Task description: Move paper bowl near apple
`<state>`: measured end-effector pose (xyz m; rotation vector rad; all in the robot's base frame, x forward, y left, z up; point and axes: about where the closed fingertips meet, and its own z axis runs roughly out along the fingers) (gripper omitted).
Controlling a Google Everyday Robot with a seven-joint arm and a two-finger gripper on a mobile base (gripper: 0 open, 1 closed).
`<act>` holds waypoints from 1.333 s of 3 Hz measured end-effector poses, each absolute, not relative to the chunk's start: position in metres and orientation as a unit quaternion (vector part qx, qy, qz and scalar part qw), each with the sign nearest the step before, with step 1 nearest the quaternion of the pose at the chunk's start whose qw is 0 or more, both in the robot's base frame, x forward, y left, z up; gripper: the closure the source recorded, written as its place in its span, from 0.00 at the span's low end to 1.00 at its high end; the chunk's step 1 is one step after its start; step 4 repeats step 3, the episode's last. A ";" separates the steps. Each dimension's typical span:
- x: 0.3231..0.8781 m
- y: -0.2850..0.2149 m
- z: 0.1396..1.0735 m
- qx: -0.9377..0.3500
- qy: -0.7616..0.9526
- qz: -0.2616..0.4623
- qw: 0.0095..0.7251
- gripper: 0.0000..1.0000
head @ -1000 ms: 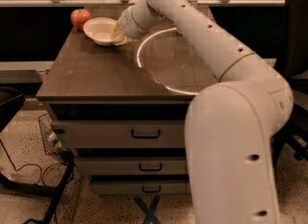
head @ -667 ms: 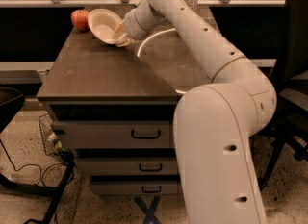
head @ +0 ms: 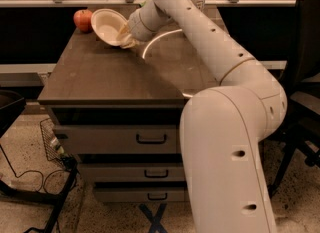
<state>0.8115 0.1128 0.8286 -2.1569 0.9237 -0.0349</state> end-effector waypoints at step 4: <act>0.811 0.115 0.830 -0.848 0.362 -0.012 0.386 0.00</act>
Offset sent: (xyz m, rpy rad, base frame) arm 0.0000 0.0001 0.0000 0.0000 0.0002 0.0001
